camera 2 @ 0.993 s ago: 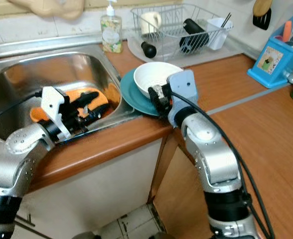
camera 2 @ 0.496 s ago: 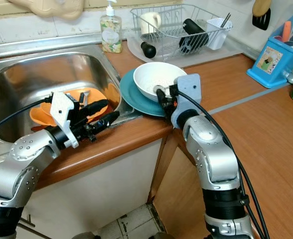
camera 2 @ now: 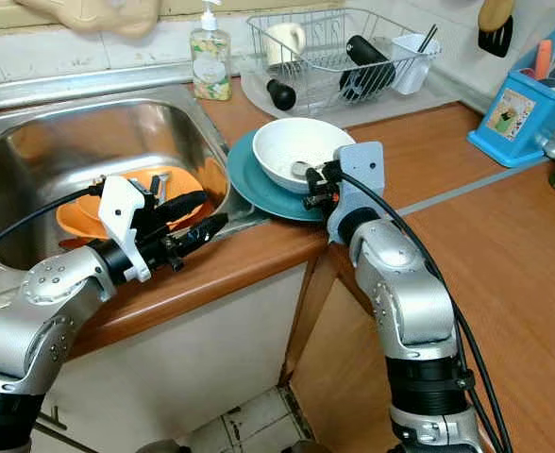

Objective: Kitchen organization

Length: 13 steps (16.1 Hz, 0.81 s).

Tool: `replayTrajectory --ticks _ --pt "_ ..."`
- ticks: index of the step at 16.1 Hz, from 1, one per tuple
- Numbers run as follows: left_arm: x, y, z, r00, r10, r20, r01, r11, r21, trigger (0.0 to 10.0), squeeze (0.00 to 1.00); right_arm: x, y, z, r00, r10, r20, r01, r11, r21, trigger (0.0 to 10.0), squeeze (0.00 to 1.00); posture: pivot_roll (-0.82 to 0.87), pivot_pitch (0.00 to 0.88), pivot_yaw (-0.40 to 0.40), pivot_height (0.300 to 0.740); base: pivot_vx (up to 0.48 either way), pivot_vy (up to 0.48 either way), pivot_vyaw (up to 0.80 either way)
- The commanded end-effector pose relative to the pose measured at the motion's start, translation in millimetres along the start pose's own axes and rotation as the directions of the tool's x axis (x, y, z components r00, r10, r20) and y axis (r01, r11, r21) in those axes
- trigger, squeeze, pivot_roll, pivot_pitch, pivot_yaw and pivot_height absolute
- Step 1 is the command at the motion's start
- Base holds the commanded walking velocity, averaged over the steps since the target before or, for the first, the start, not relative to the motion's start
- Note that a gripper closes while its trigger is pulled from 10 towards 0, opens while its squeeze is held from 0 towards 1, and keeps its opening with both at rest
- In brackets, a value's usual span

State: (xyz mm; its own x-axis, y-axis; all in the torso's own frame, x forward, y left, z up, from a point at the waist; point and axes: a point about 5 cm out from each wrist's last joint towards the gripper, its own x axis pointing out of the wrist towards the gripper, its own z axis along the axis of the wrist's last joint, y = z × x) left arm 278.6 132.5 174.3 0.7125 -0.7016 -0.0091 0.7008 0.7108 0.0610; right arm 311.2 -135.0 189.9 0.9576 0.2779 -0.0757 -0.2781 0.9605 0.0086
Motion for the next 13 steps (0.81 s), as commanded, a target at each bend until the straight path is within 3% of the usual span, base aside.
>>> replayTrajectory --ticks 1,4,7,11,13 --pt "2.0 -0.9 4.9 1.0 0.005 0.007 -0.006 0.999 0.039 10.0 0.0 -1.3 -6.9 4.3 1.0 -0.018 0.007 0.018 1.0 -0.002 0.0 0.0 -0.13 0.0 -0.046 0.74 0.0 0.0 0.0" --pt "7.7 1.4 11.6 1.0 0.013 0.017 -0.015 0.992 0.129 10.0 0.0 -2.5 -7.7 27.6 0.995 0.03 0.1 -0.029 0.999 -0.015 0.0 0.0 -0.13 0.0 -0.045 0.74 0.0 0.0 0.0" --pt "16.6 4.1 23.8 0.999 0.017 0.044 -0.028 0.963 0.269 10.0 0.0 -8.6 1.8 49.5 0.964 0.207 0.166 -0.198 0.977 -0.074 0.0 0.0 -0.13 0.0 -0.041 0.74 0.0 0.0 0.0" --pt "24.2 7.5 38.5 0.997 0.02 0.079 -0.053 0.889 0.455 10.0 0.0 -16.9 11.7 59.3 0.915 0.348 0.204 -0.343 0.938 -0.059 0.0 0.0 -0.13 0.0 -0.042 0.74 0.0 0.0 0.0" --pt "28.1 10.9 43.2 0.995 0.028 0.092 -0.075 0.825 0.561 10.0 0.0 -21.7 19.9 56.3 0.887 0.429 0.173 -0.422 0.903 -0.08 0.0 0.0 -0.13 0.0 -0.038 0.74 0.0 0.0 0.0"
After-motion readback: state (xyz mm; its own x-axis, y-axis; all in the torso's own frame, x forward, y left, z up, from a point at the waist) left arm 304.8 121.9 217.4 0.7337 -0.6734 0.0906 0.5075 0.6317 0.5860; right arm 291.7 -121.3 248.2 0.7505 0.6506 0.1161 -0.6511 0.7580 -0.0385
